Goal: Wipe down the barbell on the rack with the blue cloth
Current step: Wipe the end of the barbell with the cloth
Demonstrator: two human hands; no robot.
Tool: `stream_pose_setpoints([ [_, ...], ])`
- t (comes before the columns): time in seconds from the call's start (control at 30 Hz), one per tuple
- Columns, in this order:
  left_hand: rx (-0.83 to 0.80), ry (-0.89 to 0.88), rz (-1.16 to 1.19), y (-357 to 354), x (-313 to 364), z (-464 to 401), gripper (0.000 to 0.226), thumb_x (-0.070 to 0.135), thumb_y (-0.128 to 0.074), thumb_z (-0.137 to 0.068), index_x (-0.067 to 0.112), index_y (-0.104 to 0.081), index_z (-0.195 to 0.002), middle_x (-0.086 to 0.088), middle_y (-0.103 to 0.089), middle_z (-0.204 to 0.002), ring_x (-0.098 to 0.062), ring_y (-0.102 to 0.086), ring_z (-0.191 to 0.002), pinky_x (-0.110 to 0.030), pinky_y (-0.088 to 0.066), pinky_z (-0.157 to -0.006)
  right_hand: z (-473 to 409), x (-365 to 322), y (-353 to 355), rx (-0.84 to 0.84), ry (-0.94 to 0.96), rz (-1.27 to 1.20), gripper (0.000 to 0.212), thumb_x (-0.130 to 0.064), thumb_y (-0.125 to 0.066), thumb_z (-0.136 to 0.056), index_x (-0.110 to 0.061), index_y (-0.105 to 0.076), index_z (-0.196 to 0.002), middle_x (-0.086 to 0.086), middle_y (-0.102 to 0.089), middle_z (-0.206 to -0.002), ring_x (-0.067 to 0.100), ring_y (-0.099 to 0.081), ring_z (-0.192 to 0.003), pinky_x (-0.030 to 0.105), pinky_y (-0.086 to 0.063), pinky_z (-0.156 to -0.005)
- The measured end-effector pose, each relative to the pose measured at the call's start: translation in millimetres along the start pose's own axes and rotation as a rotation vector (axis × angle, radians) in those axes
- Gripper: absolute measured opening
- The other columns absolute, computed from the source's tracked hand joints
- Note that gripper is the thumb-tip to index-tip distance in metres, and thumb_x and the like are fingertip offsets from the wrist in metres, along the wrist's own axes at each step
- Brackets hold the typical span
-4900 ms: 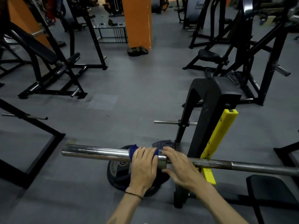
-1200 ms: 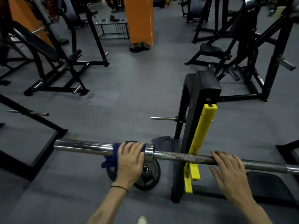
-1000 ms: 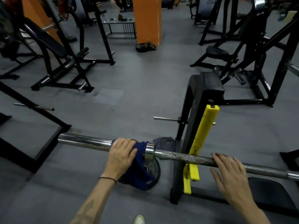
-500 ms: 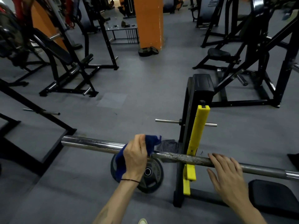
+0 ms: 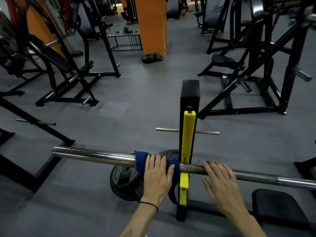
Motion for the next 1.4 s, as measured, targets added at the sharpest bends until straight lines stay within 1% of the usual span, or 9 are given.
stream_pose_setpoints([
  [0.27, -0.044, -0.164, 0.022, -2, 15, 1, 0.054, 0.045, -0.015, -0.109, 0.025, -0.047, -0.148, 0.003, -0.055, -0.143, -0.019, -0.045, -0.136, -0.041, -0.016, -0.124, 2, 3, 0, 0.028, 0.025, 0.014, 0.061, -0.033, -0.047, -0.093, -0.008, -0.05, -0.149, 0.011, -0.058, -0.137, 0.031, -0.053, -0.126, 0.049, -0.033, -0.115],
  [0.4, -0.075, -0.05, -0.033, 4, -12, 5, 0.058, 0.051, -0.012, -0.108, 0.025, -0.036, -0.155, 0.0, -0.041, -0.157, -0.017, -0.028, -0.15, -0.032, -0.002, -0.126, 3, 5, 0, 0.032, 0.043, -0.014, 0.062, -0.033, -0.044, -0.092, -0.009, -0.049, -0.149, 0.011, -0.058, -0.137, 0.03, -0.051, -0.127, 0.049, -0.032, -0.116],
  [0.53, -0.176, 0.01, 0.087, 7, 25, -6, 0.075, 0.063, 0.003, -0.099, 0.028, -0.034, -0.154, 0.006, -0.034, -0.16, -0.017, -0.015, -0.153, -0.034, 0.015, -0.122, 3, 2, -1, 0.031, 0.035, 0.001, 0.062, -0.033, -0.044, -0.091, -0.007, -0.051, -0.147, 0.012, -0.058, -0.137, 0.031, -0.051, -0.127, 0.049, -0.033, -0.114],
  [0.63, -0.238, -0.089, 0.157, 4, 44, -10, 0.089, 0.071, 0.007, -0.094, 0.021, -0.032, -0.157, 0.004, -0.033, -0.161, -0.012, -0.016, -0.152, -0.028, 0.015, -0.121, 3, 1, -2, 0.039, 0.018, 0.003, 0.061, -0.031, -0.044, -0.091, -0.007, -0.052, -0.147, 0.011, -0.058, -0.137, 0.031, -0.05, -0.128, 0.049, -0.033, -0.115],
  [0.8, -0.183, -0.136, 0.129, 5, -8, 3, 0.064, 0.058, -0.002, -0.105, 0.031, -0.024, -0.158, 0.01, -0.023, -0.164, -0.009, -0.017, -0.153, -0.03, 0.002, -0.126, 5, 4, -4, 0.044, 0.008, -0.023, 0.059, -0.031, -0.044, -0.092, -0.01, -0.053, -0.147, 0.011, -0.059, -0.138, 0.029, -0.051, -0.127, 0.047, -0.03, -0.116],
  [0.9, -0.157, -0.053, 0.114, 4, -11, 3, 0.063, 0.057, -0.007, -0.106, 0.029, -0.029, -0.157, 0.006, -0.032, -0.162, -0.012, -0.019, -0.152, -0.031, 0.004, -0.126, 3, 1, -3, 0.03, 0.006, -0.023, 0.058, -0.032, -0.045, -0.093, -0.011, -0.051, -0.147, 0.009, -0.058, -0.138, 0.029, -0.05, -0.127, 0.047, -0.031, -0.115],
  [1.07, -0.261, -0.037, 0.207, 1, 42, -11, 0.094, 0.074, 0.014, -0.089, 0.021, -0.016, -0.161, 0.006, -0.015, -0.168, -0.01, 0.001, -0.154, -0.033, 0.017, -0.122, -1, -1, -5, 0.017, -0.012, 0.052, 0.058, -0.034, -0.047, -0.091, -0.009, -0.055, -0.143, 0.011, -0.058, -0.136, 0.03, -0.051, -0.127, 0.05, -0.033, -0.114],
  [1.2, -0.251, -0.115, 0.218, 4, 32, -2, 0.08, 0.069, 0.002, -0.097, 0.024, -0.008, -0.161, 0.009, -0.003, -0.167, -0.006, 0.004, -0.154, -0.029, 0.013, -0.123, -9, -1, -6, 0.073, 0.013, 0.131, 0.05, -0.037, -0.047, -0.094, -0.007, -0.066, -0.129, 0.01, -0.066, -0.112, 0.031, -0.06, -0.105, 0.05, -0.04, -0.105],
  [1.4, -0.176, -0.061, 0.113, 4, -13, 2, 0.067, 0.062, -0.008, -0.105, 0.023, -0.014, -0.16, 0.005, -0.01, -0.167, -0.013, -0.007, -0.155, -0.033, 0.004, -0.125, -25, 0, -5, 0.102, -0.002, 0.136, 0.049, -0.056, -0.048, -0.096, -0.012, -0.069, -0.099, 0.003, -0.057, -0.081, 0.026, -0.053, -0.068, 0.039, -0.042, -0.064],
])
Point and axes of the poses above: each hand's wrist, its own z-axis away from the middle knuckle, its own y-axis out of the back of the hand, x = y × z, the point moved 5 cm from there along -z, towards the middle knuckle
